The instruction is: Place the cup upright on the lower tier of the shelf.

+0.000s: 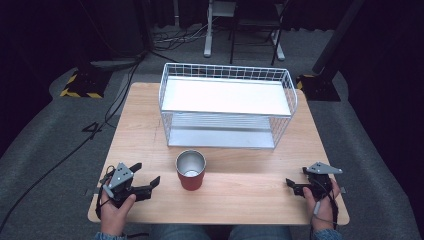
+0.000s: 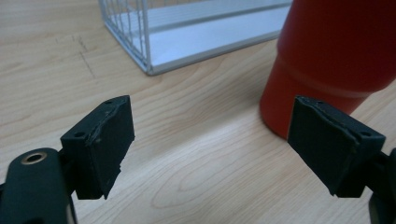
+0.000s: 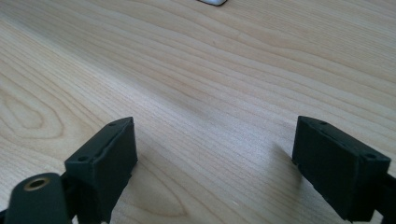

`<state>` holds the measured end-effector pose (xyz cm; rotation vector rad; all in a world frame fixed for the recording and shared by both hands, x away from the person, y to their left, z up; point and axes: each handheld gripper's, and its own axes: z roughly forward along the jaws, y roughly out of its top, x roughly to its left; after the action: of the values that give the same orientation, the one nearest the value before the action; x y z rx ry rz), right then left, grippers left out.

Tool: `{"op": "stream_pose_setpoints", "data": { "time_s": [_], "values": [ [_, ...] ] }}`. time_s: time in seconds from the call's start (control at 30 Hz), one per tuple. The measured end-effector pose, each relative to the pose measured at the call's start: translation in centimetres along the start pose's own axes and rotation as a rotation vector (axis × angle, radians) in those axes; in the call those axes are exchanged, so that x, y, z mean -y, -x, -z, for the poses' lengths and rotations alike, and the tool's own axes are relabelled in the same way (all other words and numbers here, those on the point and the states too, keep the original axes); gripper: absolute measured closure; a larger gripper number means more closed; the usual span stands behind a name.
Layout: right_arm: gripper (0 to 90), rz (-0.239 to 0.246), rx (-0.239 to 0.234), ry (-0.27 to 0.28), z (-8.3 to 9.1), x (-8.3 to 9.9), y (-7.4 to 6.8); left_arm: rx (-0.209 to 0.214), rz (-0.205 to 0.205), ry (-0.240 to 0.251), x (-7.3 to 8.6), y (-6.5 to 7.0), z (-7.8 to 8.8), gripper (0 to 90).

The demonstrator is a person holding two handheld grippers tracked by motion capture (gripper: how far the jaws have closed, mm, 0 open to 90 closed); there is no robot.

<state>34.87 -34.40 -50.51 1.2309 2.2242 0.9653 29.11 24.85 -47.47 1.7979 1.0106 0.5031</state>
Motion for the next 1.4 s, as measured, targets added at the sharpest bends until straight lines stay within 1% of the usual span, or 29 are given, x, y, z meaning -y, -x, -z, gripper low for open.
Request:
{"op": "stream_pose_setpoints", "data": {
  "time_s": [0.03,0.1,0.2,0.27,0.3,0.4,0.5,0.6,0.63,0.7,0.83,0.87,0.97,1.0,1.1,1.17,1.2,1.37,1.4],
  "values": [
    [14.2,0.000,0.000,0.000,0.0,0.0,0.0,0.003,0.005,0.010,0.0,0.2,0.2,15.3],
    [14.2,0.000,0.001,0.001,0.0,0.0,0.0,0.010,0.002,0.034,0.0,0.6,0.4,15.3],
    [14.3,0.005,0.000,0.002,0.0,0.0,0.0,0.017,-0.009,0.041,0.2,1.1,0.8,15.3],
    [14.4,0.006,0.003,0.004,0.0,0.0,-0.1,0.018,-0.012,0.054,0.2,1.4,1.1,15.3],
    [14.4,0.007,0.004,0.003,0.0,0.0,-0.1,0.017,-0.005,0.061,0.3,1.6,1.2,15.3],
    [14.4,0.006,0.004,0.003,0.0,0.0,-0.1,0.031,-0.004,0.075,0.3,1.9,1.4,15.2],
    [14.5,0.005,0.004,0.003,0.0,0.0,-0.1,0.051,-0.018,0.081,0.3,2.6,1.2,15.2],
    [15.1,0.011,0.002,0.007,0.0,0.0,-0.1,0.081,-0.038,0.085,0.1,3.3,0.9,15.2],
    [15.1,0.014,0.005,0.007,0.0,0.0,-0.1,0.088,-0.039,0.088,0.1,3.6,0.7,15.2],
    [15.1,0.015,0.006,0.007,0.0,0.0,-0.1,0.094,-0.043,0.089,0.0,3.8,0.6,15.2],
    [15.3,0.015,0.006,0.007,0.1,0.0,-0.2,0.113,-0.053,0.083,-0.3,4.8,0.0,15.1],
    [15.3,0.015,0.006,0.007,0.1,0.0,-0.2,0.113,-0.053,0.083,-0.3,4.8,0.0,15.0],
    [15.3,0.017,0.007,0.008,0.1,0.0,-0.2,0.119,-0.049,0.080,-0.4,5.3,-0.5,15.0],
    [15.3,0.020,0.009,0.010,0.1,0.0,-0.2,0.119,-0.055,0.077,-0.5,5.4,-0.6,15.0],
    [15.4,0.023,0.009,0.011,0.1,0.0,-0.2,0.119,-0.043,0.069,-0.6,5.8,-1.0,15.0],
    [15.3,0.024,0.011,0.011,0.1,0.0,-0.2,0.123,-0.044,0.067,-0.7,5.9,-1.1,15.0],
    [15.3,0.024,0.012,0.012,0.1,0.0,-0.2,0.125,-0.044,0.065,-0.8,6.1,-1.4,15.0],
    [15.4,0.028,0.016,0.014,0.1,0.0,-0.3,0.131,-0.039,0.038,-1.0,7.0,-2.6,15.0],
    [15.4,0.031,0.018,0.015,0.1,0.1,-0.4,0.136,-0.044,0.032,-1.0,7.1,-2.8,15.0]
  ]
}}
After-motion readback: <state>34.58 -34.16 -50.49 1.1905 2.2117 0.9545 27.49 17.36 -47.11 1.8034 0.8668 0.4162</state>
